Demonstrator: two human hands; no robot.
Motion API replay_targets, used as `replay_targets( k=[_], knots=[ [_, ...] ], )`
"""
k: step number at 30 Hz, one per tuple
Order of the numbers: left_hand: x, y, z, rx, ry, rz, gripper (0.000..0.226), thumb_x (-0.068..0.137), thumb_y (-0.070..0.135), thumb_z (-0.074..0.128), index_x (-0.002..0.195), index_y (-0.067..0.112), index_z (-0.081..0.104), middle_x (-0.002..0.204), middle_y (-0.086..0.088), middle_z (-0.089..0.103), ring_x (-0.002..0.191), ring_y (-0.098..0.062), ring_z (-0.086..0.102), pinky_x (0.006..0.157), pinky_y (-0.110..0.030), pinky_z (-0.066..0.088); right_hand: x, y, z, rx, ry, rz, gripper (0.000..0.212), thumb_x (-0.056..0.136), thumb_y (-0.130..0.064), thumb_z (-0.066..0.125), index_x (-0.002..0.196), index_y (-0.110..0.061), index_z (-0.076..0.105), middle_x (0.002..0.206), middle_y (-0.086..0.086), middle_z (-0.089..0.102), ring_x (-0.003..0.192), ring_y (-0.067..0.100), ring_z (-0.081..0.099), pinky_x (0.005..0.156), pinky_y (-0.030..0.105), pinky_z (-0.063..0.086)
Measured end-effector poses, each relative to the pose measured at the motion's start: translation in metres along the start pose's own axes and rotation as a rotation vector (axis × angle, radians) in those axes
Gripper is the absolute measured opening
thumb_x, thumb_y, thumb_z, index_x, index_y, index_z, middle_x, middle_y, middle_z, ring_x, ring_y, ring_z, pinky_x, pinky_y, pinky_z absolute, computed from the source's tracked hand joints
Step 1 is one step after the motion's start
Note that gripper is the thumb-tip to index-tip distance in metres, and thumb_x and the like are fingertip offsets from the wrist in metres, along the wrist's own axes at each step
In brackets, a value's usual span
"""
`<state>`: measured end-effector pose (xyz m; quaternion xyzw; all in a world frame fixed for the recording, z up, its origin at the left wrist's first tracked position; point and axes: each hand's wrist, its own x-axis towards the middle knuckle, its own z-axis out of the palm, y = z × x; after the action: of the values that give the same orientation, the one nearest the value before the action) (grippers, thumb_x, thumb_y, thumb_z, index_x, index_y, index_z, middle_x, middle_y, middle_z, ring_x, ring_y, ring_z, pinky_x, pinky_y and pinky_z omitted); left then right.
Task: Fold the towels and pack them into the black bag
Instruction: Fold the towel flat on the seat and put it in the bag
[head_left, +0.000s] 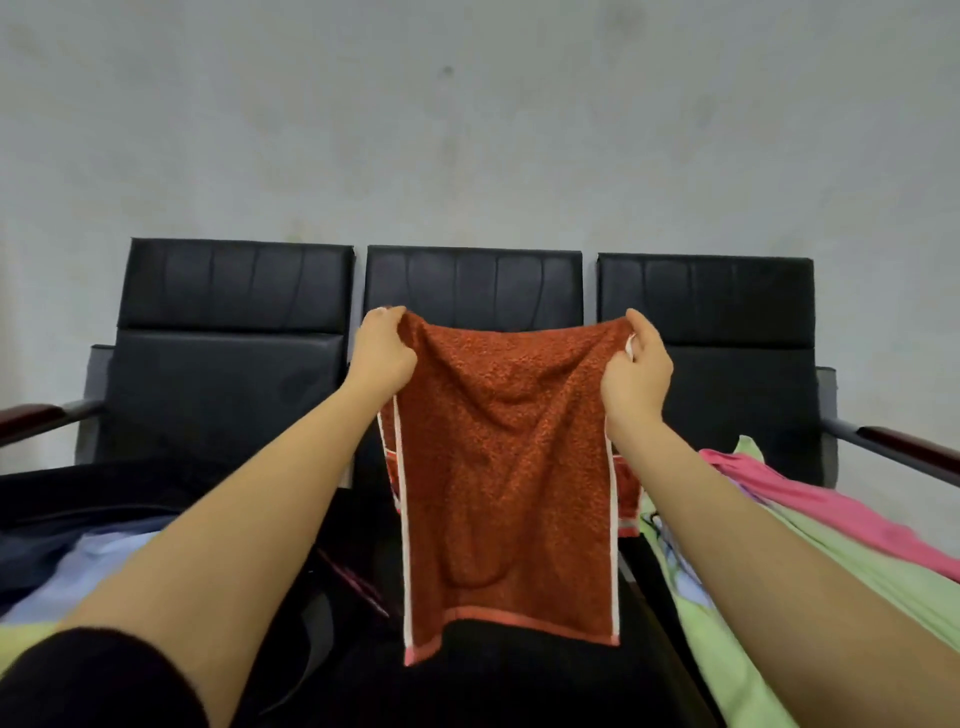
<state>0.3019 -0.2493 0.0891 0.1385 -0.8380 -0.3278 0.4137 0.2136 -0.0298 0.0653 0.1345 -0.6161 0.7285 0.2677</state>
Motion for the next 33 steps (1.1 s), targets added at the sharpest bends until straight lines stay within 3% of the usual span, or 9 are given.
replay_targets(
  k=[4,10,13,15,19,24,27,29,33],
  knots=[
    [-0.005,-0.005,0.0,-0.03,0.127,-0.06,0.047,0.082,-0.007,0.035,0.107,0.012,0.07,0.115,-0.013,0.066,0.11,-0.029,0.058,0.099,-0.035,0.046,0.003,0.005,-0.007,-0.053,0.051,-0.059,0.037,0.093,0.0,0.046,0.122,-0.017,0.06,0.114,-0.004,0.06,0.111,0.013,0.056,0.098,0.022,0.042],
    [-0.01,-0.009,0.011,-0.189,0.224,-0.299,0.042,0.083,-0.002,0.036,0.083,0.02,0.072,0.111,-0.009,0.067,0.107,-0.027,0.057,0.1,-0.036,0.043,0.008,0.011,-0.016,-0.28,0.024,-0.044,0.047,0.088,0.005,0.044,0.132,-0.009,0.052,0.13,0.01,0.053,0.12,0.024,0.051,0.106,0.032,0.039],
    [-0.012,-0.013,0.012,-0.164,0.221,-0.361,0.039,0.086,0.0,0.039,0.088,0.019,0.073,0.11,-0.005,0.065,0.11,-0.027,0.054,0.105,-0.038,0.03,0.014,0.013,-0.025,-0.515,-0.049,-0.078,0.043,0.084,0.009,0.044,0.124,-0.002,0.056,0.126,0.018,0.049,0.113,0.031,0.052,0.095,0.024,0.037],
    [-0.011,-0.017,0.012,-0.187,0.214,-0.365,0.038,0.086,-0.002,0.04,0.085,0.019,0.072,0.113,-0.008,0.065,0.108,-0.03,0.056,0.106,-0.043,0.036,0.016,0.017,-0.031,-0.612,-0.08,-0.121,0.031,0.088,0.007,0.044,0.112,-0.001,0.063,0.12,0.019,0.05,0.106,0.032,0.053,0.087,0.022,0.036],
    [-0.014,-0.023,0.014,-0.218,0.206,-0.341,0.042,0.085,-0.007,0.038,0.104,0.011,0.071,0.12,-0.013,0.063,0.108,-0.029,0.059,0.099,-0.035,0.046,0.014,0.02,-0.033,-0.695,-0.06,-0.092,0.026,0.098,-0.012,0.041,0.11,-0.014,0.064,0.113,0.014,0.054,0.098,0.035,0.057,0.083,0.039,0.044],
    [-0.017,-0.028,0.013,-0.212,0.19,-0.3,0.047,0.086,-0.007,0.035,0.118,0.01,0.065,0.124,-0.014,0.06,0.108,-0.028,0.059,0.094,-0.03,0.048,0.015,0.019,-0.031,-0.474,-0.023,0.056,0.015,0.093,-0.012,0.057,0.103,-0.013,0.068,0.109,0.008,0.065,0.105,0.026,0.058,0.082,0.029,0.042],
    [-0.017,-0.03,0.007,-0.171,0.177,-0.316,0.046,0.087,-0.007,0.036,0.12,0.009,0.064,0.126,-0.015,0.059,0.111,-0.029,0.057,0.092,-0.028,0.046,0.015,0.015,-0.028,-0.264,0.067,0.153,0.012,0.088,-0.014,0.065,0.099,-0.01,0.069,0.106,0.008,0.066,0.103,0.023,0.06,0.091,0.035,0.048],
    [-0.015,-0.03,0.003,-0.156,0.157,-0.31,0.046,0.085,-0.006,0.038,0.121,0.011,0.063,0.126,-0.012,0.059,0.113,-0.029,0.056,0.1,-0.035,0.044,0.016,0.013,-0.023,-0.195,0.073,0.177,0.011,0.088,-0.014,0.065,0.096,-0.009,0.07,0.1,0.007,0.068,0.1,0.023,0.062,0.092,0.038,0.05],
    [-0.009,-0.034,-0.002,0.025,0.033,-0.194,0.053,0.072,0.001,0.043,0.121,0.012,0.059,0.122,-0.01,0.056,0.108,-0.033,0.055,0.101,-0.052,0.039,0.018,0.006,-0.016,-0.233,-0.098,0.15,0.039,0.086,-0.003,0.055,0.125,-0.008,0.059,0.121,0.009,0.061,0.111,0.024,0.057,0.1,0.036,0.046]
  ],
)
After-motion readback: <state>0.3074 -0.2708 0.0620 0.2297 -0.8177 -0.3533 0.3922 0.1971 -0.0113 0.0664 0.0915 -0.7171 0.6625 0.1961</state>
